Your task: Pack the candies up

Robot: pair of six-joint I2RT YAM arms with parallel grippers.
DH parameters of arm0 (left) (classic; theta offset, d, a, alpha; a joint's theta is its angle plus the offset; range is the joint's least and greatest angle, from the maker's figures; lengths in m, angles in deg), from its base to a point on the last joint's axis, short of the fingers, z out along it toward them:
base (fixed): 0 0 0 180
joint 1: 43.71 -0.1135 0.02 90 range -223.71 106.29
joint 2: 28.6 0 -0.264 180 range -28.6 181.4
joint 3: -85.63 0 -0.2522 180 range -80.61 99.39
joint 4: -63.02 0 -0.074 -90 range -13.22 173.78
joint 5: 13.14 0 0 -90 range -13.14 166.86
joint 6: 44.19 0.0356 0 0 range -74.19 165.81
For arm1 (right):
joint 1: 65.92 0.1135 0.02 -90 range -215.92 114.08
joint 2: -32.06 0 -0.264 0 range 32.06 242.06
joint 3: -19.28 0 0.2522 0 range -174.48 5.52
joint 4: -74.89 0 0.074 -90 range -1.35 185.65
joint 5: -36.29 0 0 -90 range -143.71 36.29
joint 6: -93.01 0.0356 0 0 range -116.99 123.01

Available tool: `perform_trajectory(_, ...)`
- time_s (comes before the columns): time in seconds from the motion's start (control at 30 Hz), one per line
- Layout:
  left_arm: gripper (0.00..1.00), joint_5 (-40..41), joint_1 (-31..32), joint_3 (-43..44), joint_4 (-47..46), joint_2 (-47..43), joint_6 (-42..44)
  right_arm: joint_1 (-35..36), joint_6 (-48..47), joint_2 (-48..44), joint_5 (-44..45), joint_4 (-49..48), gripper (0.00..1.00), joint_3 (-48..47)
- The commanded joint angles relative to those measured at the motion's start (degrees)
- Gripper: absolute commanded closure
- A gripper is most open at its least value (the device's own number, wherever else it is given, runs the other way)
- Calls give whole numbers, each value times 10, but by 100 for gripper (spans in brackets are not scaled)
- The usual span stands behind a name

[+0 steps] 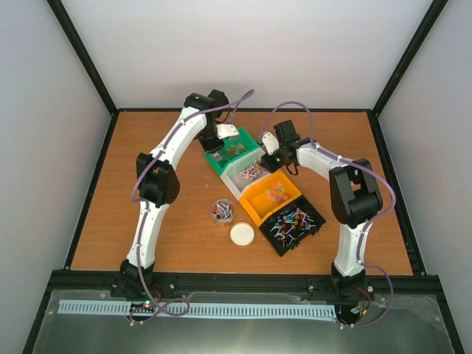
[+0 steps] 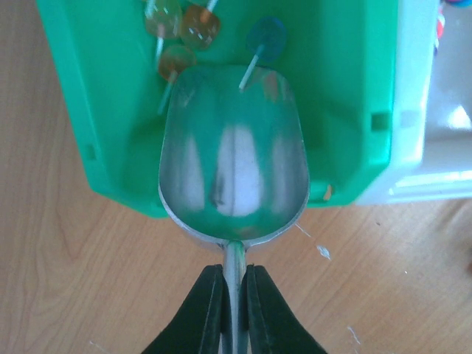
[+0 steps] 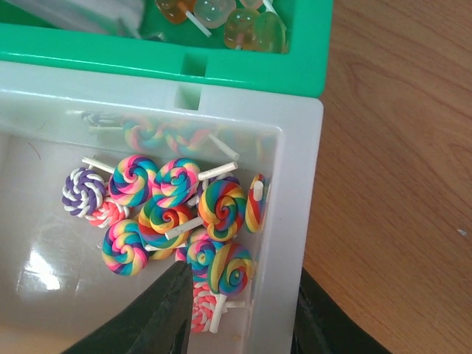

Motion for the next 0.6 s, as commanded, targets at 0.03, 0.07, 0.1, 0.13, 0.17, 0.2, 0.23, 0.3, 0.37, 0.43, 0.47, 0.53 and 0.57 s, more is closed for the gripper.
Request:
perform_trajectory(0.03, 99, -8, 3, 28, 18, 55, 18, 11, -10, 9, -25, -7, 68, 0)
perform_trajectory(0.07, 99, -17, 3, 24, 11, 57, 17, 11, -12, 8, -26, -9, 69, 2)
perform_trajectory(0.1, 99, -29, 2, 16, 0, 57, 16, 11, -13, 9, -28, -11, 69, 4)
perform_trajectory(0.13, 99, -44, 2, 3, -15, 53, 12, 11, -15, 9, -31, -13, 70, 6)
perform_trajectory(0.17, 99, -59, 2, -17, -33, 47, 9, 11, -15, 9, -32, -14, 70, 7)
perform_trajectory(0.2, 99, -72, 2, -40, -51, 41, 8, 11, -17, 10, -33, -16, 70, 8)
perform_trajectory(0.23, 99, -92, 2, -70, -70, 29, 7, 11, -18, 11, -34, -19, 71, 11)
perform_trajectory(0.3, 99, -109, 2, -123, -113, 13, 4, 11, -21, 11, -34, -22, 71, 14)
perform_trajectory(0.37, 99, -129, 0, -161, -148, -1, 5, 11, -26, 10, -34, -27, 72, 19)
perform_trajectory(0.43, 99, -148, -2, -187, -184, -10, 2, 11, -29, 7, -34, -35, 73, 26)
perform_trajectory(0.47, 99, -159, -3, -194, -194, -13, 1, 11, -30, 6, -36, -39, 74, 30)
perform_trajectory(0.53, 99, -176, -4, -207, -212, -21, 0, 11, -31, 6, -34, -41, 76, 32)
perform_trajectory(0.57, 99, -186, -4, -216, -221, -27, 5, 11, -32, 6, -33, -42, 76, 33)
